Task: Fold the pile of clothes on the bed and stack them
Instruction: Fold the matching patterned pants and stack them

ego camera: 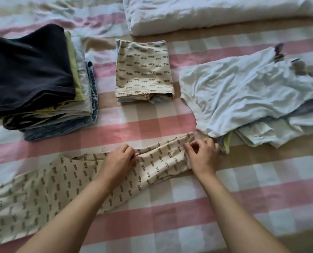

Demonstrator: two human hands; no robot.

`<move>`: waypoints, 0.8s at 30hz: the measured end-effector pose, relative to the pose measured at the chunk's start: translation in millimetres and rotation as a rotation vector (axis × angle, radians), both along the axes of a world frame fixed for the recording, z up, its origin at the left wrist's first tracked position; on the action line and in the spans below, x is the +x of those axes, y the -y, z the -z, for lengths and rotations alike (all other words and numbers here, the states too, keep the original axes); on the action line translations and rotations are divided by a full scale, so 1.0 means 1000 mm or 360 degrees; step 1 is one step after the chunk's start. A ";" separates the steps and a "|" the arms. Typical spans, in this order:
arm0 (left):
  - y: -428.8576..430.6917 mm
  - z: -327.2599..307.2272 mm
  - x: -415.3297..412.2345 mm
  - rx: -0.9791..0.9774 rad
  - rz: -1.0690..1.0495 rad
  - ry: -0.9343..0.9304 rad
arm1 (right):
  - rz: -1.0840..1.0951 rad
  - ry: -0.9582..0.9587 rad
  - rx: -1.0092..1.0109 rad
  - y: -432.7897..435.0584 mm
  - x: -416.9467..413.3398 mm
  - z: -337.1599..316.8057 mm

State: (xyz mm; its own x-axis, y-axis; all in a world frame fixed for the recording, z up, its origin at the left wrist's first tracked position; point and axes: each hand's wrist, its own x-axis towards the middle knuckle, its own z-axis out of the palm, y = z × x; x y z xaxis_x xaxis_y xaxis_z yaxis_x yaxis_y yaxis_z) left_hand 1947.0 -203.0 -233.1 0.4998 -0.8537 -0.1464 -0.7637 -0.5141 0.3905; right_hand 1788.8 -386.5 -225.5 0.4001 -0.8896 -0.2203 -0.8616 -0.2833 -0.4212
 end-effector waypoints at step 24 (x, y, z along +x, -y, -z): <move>0.043 -0.004 -0.046 -0.0396 0.0090 0.0078 | 0.0072 0.0145 -0.0167 0.002 -0.058 -0.021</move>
